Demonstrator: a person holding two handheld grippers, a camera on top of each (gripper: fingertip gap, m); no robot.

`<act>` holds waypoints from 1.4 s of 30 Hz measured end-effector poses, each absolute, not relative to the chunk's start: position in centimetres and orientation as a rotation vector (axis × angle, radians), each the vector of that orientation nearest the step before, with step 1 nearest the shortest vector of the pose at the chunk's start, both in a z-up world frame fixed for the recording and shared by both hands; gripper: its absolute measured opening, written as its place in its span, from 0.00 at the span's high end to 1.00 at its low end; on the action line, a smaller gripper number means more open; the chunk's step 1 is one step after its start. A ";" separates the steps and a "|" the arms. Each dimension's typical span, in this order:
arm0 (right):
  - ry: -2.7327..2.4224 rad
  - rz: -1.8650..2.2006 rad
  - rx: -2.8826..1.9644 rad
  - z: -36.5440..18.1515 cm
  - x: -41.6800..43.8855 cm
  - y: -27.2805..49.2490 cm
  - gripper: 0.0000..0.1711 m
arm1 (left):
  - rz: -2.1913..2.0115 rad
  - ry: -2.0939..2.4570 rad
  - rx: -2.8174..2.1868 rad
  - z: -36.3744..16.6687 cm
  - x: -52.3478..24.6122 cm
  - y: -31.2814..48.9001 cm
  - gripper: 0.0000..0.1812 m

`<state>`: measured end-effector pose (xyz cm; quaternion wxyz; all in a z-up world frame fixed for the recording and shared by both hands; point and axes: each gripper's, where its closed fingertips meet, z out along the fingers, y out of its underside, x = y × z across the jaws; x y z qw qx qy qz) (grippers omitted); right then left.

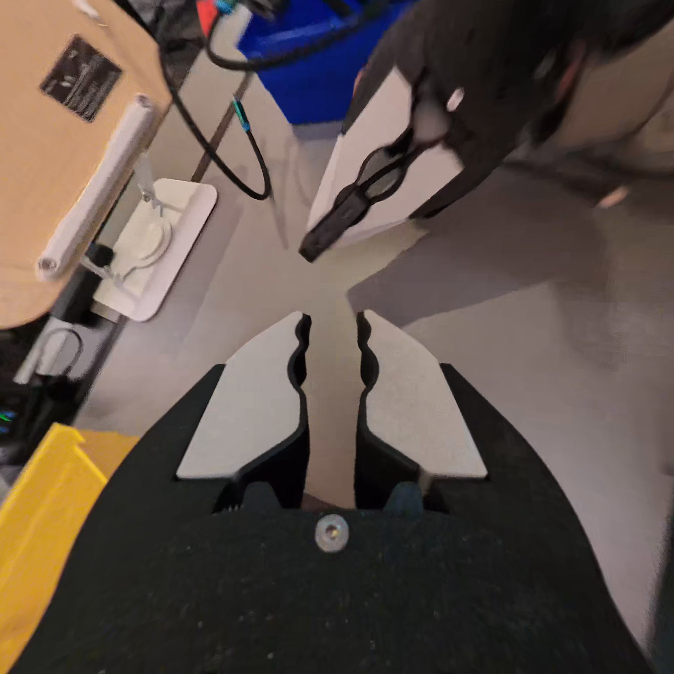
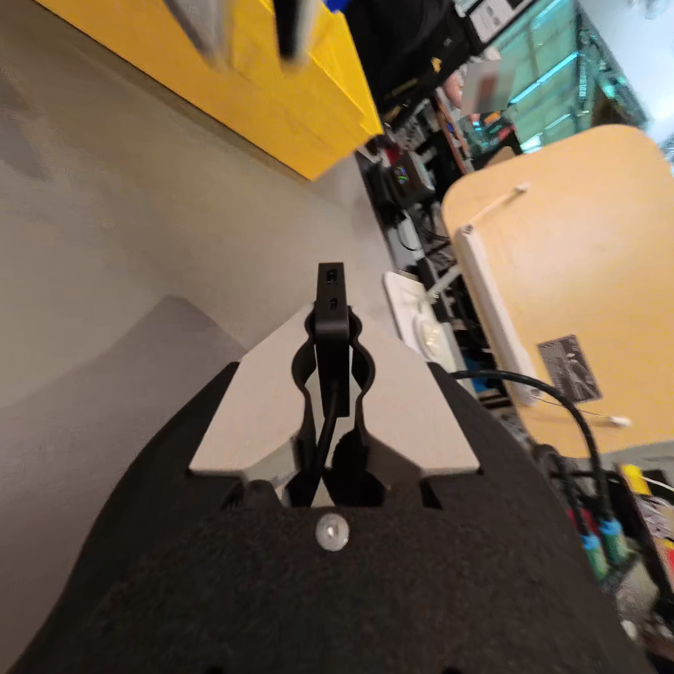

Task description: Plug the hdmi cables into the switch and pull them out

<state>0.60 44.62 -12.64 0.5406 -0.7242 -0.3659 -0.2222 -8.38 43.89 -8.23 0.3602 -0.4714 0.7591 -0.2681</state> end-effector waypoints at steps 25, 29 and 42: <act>-0.967 -0.527 -1.401 -14.5 -1.9 49.4 0.93 | -0.564 0.968 -1.761 -14.5 -22.8 49.2 0.92; -0.948 -0.531 -1.417 -14.5 -1.4 49.4 0.93 | -0.609 0.897 -1.734 -12.5 -23.9 49.9 0.86; -0.912 -0.510 -1.458 -14.7 -0.4 49.6 0.93 | -1.087 0.346 -2.463 -14.1 -18.7 62.7 0.73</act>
